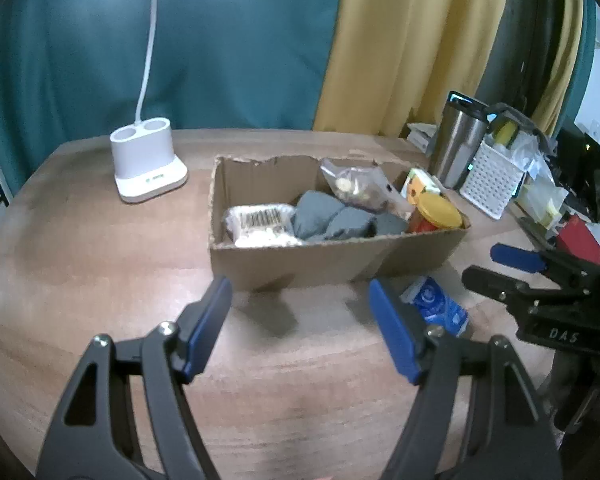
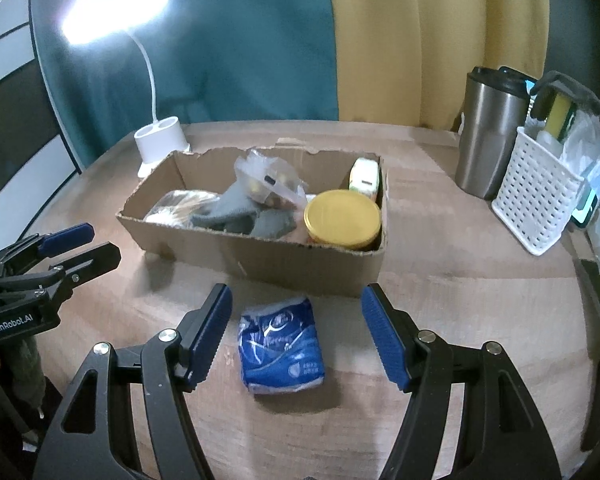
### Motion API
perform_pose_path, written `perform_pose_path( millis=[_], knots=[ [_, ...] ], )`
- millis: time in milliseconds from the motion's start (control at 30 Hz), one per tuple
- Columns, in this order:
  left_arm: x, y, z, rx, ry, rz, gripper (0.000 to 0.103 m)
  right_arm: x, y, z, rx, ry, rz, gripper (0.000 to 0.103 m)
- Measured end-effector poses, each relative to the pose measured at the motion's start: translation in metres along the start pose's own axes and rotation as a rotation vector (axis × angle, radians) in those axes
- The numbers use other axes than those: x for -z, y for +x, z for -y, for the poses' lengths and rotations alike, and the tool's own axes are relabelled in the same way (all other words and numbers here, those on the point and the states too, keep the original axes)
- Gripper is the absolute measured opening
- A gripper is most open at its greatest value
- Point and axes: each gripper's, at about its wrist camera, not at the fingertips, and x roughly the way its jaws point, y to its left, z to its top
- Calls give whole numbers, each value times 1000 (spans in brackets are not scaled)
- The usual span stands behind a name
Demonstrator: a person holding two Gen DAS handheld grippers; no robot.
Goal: Organize objects
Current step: 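Lower the right gripper onto the blue tissue packet and close it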
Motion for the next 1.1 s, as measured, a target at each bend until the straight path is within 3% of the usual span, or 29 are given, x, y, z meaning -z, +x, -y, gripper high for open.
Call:
perform_pose_path(
  millis=[200,333,1100],
  knots=[
    [15,4,2,6,-9,-21,74,12,3,-3,4,-11,-17,71],
    [21,7,2,18,-21,-27,82,19,7,-3,5,-20,-33,73],
    [37,28,-11,-11,-45,-78,83,34,44,-15,-27,-91,-115,74]
  ],
)
